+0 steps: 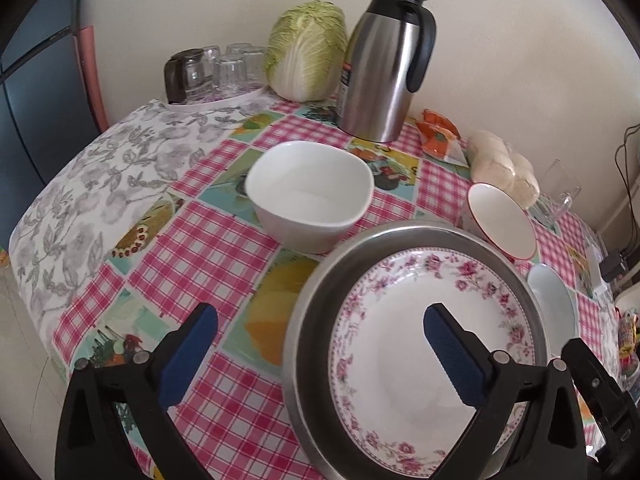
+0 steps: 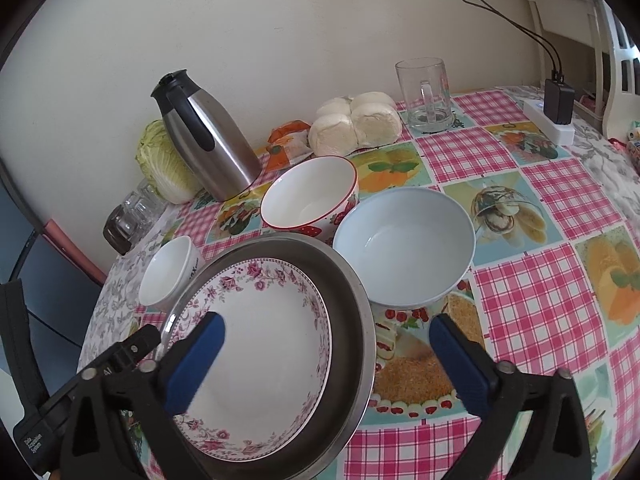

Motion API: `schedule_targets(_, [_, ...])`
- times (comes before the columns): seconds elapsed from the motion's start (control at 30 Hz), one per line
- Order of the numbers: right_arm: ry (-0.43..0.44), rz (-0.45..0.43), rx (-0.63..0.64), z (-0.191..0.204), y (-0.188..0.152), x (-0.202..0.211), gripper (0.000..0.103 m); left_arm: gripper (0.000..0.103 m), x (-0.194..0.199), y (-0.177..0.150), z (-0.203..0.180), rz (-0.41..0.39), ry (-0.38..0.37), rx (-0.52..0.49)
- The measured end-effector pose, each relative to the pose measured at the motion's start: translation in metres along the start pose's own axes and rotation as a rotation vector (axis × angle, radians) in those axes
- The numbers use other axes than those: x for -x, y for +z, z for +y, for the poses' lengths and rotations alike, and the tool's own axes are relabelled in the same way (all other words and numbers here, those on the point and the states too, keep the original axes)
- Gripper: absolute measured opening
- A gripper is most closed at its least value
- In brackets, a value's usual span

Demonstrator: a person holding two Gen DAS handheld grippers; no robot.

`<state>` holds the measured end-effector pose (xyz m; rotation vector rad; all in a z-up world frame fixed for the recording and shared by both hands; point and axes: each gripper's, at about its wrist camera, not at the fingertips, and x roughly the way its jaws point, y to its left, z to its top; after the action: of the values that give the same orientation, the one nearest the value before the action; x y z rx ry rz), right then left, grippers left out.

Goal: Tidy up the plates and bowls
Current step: 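Move the right gripper toward the red-rimmed white bowl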

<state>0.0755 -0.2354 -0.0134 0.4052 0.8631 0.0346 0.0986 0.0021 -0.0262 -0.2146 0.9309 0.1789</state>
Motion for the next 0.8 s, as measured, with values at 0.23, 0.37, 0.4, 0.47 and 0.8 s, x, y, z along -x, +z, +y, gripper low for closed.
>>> schedule_targets(0.23, [-0.012, -0.036, -0.015, -0.005, 0.001, 0.005, 0.103, 0.103, 0.000, 0.006, 0.012, -0.017, 0.006, 0.039])
schedule_targets(0.37, [-0.023, -0.076, -0.011, -0.007, 0.003, 0.009, 0.103, 0.103, 0.001, 0.012, 0.015, -0.039, -0.014, 0.054])
schedule_targets(0.4, [-0.022, -0.090, -0.013, -0.008, 0.004, 0.011, 0.103, 0.103, 0.003, 0.013, 0.015, -0.053, -0.020, 0.058])
schedule_targets(0.47, [-0.016, -0.124, -0.016, -0.010, 0.005, 0.014, 0.103, 0.103, 0.006, 0.015, 0.014, -0.088, -0.033, 0.054])
schedule_targets(0.8, [-0.064, -0.140, -0.008, -0.016, 0.012, 0.015, 0.103, 0.103, 0.010, 0.032, -0.001, -0.160, -0.192, 0.010])
